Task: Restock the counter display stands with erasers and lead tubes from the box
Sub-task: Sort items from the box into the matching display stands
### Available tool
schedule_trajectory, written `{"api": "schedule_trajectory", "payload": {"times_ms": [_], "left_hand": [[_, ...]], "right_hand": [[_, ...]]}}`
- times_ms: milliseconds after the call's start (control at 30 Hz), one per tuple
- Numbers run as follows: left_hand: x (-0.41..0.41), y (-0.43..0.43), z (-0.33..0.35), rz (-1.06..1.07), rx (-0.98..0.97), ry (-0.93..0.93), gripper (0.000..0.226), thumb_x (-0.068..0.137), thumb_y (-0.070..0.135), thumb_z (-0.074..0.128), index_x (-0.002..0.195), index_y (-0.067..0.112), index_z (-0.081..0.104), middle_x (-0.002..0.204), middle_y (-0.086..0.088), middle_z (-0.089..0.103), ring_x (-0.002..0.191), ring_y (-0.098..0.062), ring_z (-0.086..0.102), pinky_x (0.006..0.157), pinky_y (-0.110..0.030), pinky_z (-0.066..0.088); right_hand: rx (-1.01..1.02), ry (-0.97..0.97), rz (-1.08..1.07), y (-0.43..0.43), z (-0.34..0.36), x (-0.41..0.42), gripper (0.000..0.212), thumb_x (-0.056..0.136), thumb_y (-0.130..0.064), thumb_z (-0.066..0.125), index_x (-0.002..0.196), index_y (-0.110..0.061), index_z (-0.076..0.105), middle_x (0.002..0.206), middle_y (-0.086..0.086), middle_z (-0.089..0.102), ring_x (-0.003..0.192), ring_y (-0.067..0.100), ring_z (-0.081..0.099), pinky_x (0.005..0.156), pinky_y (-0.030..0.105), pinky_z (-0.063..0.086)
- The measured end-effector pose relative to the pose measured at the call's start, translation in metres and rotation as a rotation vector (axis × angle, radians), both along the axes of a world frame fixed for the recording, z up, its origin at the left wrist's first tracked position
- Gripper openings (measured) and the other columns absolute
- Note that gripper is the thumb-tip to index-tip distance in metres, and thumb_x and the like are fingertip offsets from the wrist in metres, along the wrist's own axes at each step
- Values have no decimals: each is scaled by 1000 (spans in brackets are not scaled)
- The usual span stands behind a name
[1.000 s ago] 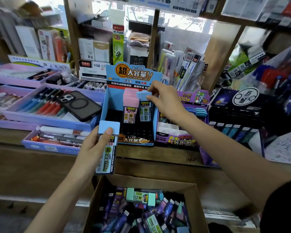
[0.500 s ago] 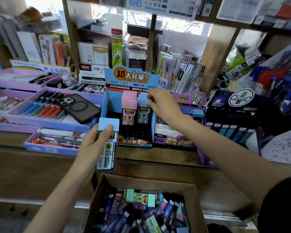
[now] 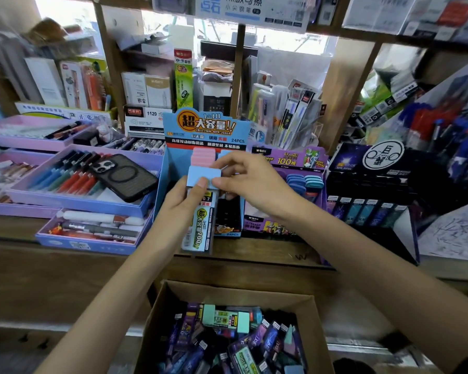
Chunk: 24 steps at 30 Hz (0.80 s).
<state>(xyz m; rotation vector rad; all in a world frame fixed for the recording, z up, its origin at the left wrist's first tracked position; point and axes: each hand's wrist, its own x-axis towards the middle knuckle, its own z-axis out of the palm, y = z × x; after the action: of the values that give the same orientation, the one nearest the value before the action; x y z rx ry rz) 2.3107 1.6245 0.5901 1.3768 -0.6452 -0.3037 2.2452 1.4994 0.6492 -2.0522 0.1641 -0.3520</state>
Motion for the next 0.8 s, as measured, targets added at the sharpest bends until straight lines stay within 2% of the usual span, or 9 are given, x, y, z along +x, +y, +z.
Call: {"api": "schedule_trajectory", "payload": {"times_ms": [67,133,233,333,433,500,667,800], "left_hand": [[6,2,2,-17,5,-64,15,94,34,46,94,25,57,86,9,66,77,5,64,65,-11,48],[17,8,-4,-18,130,-201,22,88,41,50,99,23,56,93,9,66,89,-3,63,77,-21,51],[36,18,-32,83,479,-486,31,87,33,62,113,17,57,105,6,64,101,-11,60,89,-34,49],[42,18,-55,133,701,-690,42,85,39,64,119,16,59,116,1,61,110,-17,55,87,-34,46],[46,18,-64,141,685,-743,43,83,43,64,116,16,63,112,0,62,108,-18,54,85,-31,43],[48,20,-67,130,653,-762,41,83,42,65,114,15,64,111,1,63,105,-18,56,86,-33,45],[51,21,-71,110,657,-811,41,83,43,64,113,15,64,112,1,62,104,-20,56,85,-38,47],[51,20,-71,113,648,-800,40,83,43,64,112,15,64,111,1,63,103,-19,56,85,-38,47]], "right_hand": [[-21,-39,-42,-9,9,0,16,83,-3,66,92,-16,61,81,-1,62,71,10,60,67,26,54],[-79,-122,-118,-26,18,0,22,82,-2,67,85,-22,59,85,-2,62,75,8,59,70,25,53],[-138,-226,-252,-46,20,4,24,81,-3,67,82,-24,56,91,3,63,80,16,59,82,40,53],[-216,-204,-311,-49,4,16,15,83,-6,66,89,-17,58,92,4,62,78,24,61,80,42,53],[-314,-170,-295,-45,-15,25,13,85,-6,65,96,-10,59,85,-2,58,68,12,56,69,27,46],[-378,-160,-289,-44,-25,27,13,86,-7,64,99,-9,60,85,-3,57,66,4,52,67,20,40],[-345,-149,-274,-47,-32,23,13,87,-9,63,100,-11,59,95,0,59,71,7,58,74,27,50],[-366,-138,-285,-45,-29,26,14,88,-10,63,102,-11,59,94,0,60,72,7,58,75,26,48]]}}
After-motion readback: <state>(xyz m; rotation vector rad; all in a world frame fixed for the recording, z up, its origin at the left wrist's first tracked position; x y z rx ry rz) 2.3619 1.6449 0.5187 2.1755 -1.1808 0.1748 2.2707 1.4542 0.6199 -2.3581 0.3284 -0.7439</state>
